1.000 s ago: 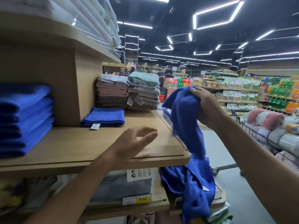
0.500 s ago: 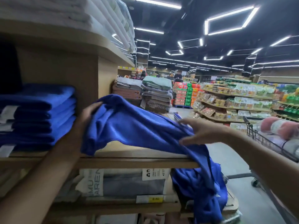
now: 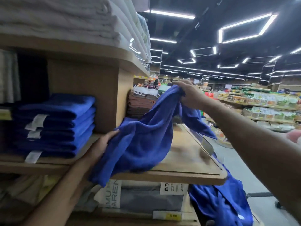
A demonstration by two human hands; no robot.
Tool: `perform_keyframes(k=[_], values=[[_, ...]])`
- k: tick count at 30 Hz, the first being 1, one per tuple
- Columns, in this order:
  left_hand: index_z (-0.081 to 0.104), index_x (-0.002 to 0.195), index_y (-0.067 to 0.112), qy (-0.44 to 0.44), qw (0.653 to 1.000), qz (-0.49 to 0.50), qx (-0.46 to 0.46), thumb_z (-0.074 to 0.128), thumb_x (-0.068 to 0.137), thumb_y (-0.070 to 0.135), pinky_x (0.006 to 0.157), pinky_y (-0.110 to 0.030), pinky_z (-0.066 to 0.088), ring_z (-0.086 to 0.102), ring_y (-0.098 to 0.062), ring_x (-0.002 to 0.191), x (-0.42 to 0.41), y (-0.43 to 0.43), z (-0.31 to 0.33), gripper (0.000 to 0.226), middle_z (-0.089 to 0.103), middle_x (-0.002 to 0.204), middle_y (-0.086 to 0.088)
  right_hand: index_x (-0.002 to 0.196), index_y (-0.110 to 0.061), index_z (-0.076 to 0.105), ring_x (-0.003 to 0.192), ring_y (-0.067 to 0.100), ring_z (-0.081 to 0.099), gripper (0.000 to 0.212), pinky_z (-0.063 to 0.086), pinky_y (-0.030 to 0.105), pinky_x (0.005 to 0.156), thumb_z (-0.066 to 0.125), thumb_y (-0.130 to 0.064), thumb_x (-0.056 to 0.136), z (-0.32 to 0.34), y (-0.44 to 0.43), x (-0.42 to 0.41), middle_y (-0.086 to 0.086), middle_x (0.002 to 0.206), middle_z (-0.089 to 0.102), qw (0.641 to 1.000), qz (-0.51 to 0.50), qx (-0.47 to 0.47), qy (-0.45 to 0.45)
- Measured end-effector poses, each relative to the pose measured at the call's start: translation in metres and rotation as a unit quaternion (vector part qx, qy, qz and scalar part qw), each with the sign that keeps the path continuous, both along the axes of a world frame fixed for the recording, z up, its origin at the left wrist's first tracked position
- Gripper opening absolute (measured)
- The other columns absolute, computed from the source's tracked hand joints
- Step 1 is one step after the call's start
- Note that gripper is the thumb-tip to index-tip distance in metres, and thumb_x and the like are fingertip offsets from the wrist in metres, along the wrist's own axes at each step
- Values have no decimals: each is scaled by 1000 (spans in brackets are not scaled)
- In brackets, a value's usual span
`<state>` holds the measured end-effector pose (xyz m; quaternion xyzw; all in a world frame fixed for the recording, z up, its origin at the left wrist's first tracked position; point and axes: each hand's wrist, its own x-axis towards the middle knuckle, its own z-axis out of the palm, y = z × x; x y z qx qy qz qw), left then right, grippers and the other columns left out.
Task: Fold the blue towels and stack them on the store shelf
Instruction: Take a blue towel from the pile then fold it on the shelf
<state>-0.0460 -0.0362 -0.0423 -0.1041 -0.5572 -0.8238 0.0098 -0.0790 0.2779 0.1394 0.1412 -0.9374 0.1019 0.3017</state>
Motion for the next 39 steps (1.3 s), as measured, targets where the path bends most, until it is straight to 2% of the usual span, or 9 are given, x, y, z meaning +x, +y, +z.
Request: perform_keyframes(k=[4, 7, 9, 15, 23, 27, 32, 35, 39], values=[[76, 62, 21, 44, 998, 17, -46, 56, 98, 15, 55, -12, 49, 64, -2, 60, 15, 2, 0, 42, 71, 67, 6, 154, -24, 35, 134, 35, 48, 73, 44, 46, 108, 66, -15, 88, -54, -26, -7, 11, 154, 36, 993, -42, 51, -93], [73, 75, 16, 51, 993, 38, -94, 64, 94, 21, 57, -15, 49, 66, -6, 69, 18, -1, -3, 22, 73, 71, 7, 91, -28, 66, 93, 30, 68, 12, 54, 36, 76, 62, -39, 92, -92, -57, 32, -1, 91, 66, 992, 14, 50, -112], [77, 92, 18, 12, 997, -21, -71, 72, 88, 28, 61, -24, 55, 72, -18, 79, 22, -1, -5, 12, 77, 87, -6, 71, -26, 55, 73, 24, 65, 43, 51, 36, 64, 48, -65, 87, -120, -70, 65, -4, 72, 61, 986, 59, 103, -116], [74, 107, 14, -24, 999, -44, -17, 72, 82, 20, 60, -27, 57, 75, -22, 81, 28, -2, -3, 25, 77, 96, -12, 112, -36, 62, 97, 12, 55, 41, 50, 32, 80, 64, -68, 85, -183, -86, 115, -14, 103, 58, 973, 195, 91, -82], [70, 93, 7, -15, 999, -45, 26, 62, 92, 5, 45, -19, 50, 68, -13, 57, 29, 2, 0, 9, 70, 68, -7, 99, -31, 64, 89, 11, 55, 53, 47, 29, 75, 59, -78, 77, -205, -103, 116, -14, 97, 63, 990, 137, 10, 11], [74, 90, 3, -17, 997, -69, 42, 58, 94, 1, 50, -21, 54, 73, -17, 64, 32, 3, 3, 17, 75, 79, -12, 89, -34, 60, 82, 7, 57, 11, 51, 33, 71, 61, -36, 78, -201, -113, 120, -14, 88, 66, 976, 142, -155, -60], [68, 103, -3, -35, 997, -30, 56, 56, 97, 2, 57, -24, 57, 73, -19, 69, 32, 5, 7, 15, 74, 82, -16, 85, -27, 66, 67, 9, 63, 27, 51, 32, 63, 60, -1, 89, -171, -68, 120, -2, 79, 72, 922, 155, -349, -64], [70, 102, -1, -72, 997, 16, 21, 60, 96, 8, 53, -24, 56, 74, -20, 65, 30, 4, 7, 15, 75, 78, -14, 81, -28, 63, 58, -7, 58, 43, 44, 10, 56, 56, 13, 88, -145, -31, 121, -21, 68, 67, 923, 124, -364, 3], [63, 124, 0, -1, 997, -70, -18, 59, 94, 4, 66, -29, 59, 75, -27, 91, 33, 3, 2, 30, 74, 109, -21, 92, -16, 66, 53, 7, 65, 44, 54, 23, 52, 46, 23, 86, -124, 16, 131, 8, 80, 69, 920, 89, -380, 41]])
